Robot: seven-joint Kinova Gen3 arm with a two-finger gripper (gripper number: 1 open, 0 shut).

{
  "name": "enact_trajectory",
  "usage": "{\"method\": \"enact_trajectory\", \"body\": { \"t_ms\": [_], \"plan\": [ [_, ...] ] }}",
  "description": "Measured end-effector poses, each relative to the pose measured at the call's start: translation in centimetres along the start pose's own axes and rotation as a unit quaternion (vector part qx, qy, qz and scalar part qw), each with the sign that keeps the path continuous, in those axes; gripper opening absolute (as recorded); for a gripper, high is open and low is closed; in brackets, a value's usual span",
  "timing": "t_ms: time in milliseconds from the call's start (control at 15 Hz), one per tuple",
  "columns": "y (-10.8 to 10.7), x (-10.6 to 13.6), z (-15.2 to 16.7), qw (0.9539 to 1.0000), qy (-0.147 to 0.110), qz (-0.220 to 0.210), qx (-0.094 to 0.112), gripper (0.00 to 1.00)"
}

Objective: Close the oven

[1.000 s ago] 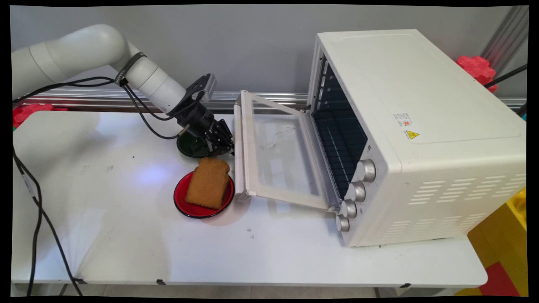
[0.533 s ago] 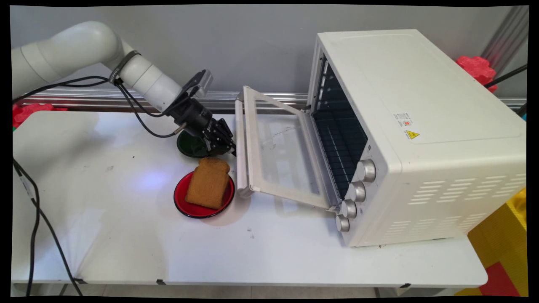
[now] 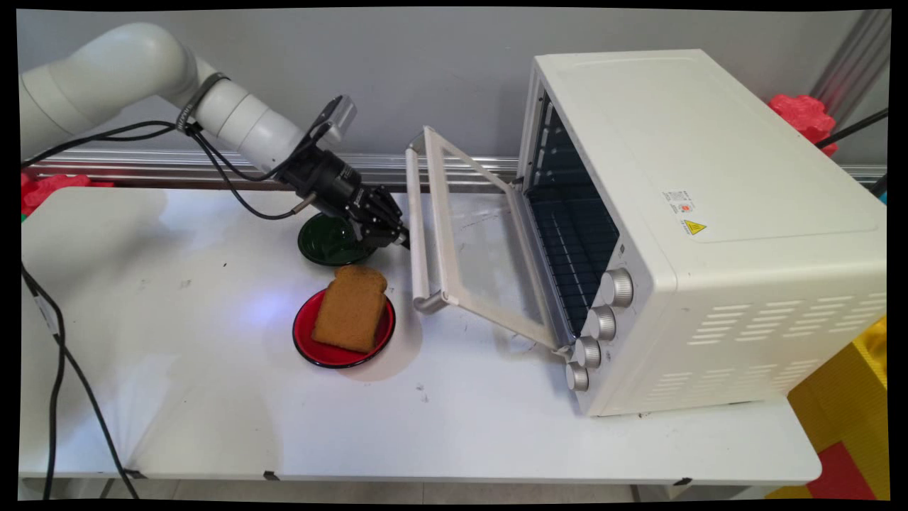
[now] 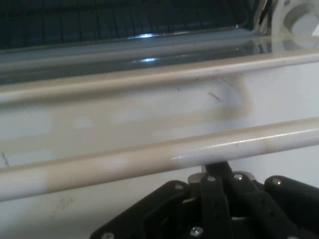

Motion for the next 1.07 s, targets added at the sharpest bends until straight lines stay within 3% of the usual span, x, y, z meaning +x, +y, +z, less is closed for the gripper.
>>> {"method": "enact_trajectory", "body": {
  "t_ms": [667, 1067],
  "plan": [
    [-0.2, 3.1, -0.7, 0.9982, 0.050, 0.019, 0.026, 0.00],
    [-0.1, 4.1, -0.6, 0.9972, 0.063, 0.023, 0.034, 0.00]
  ]
}}
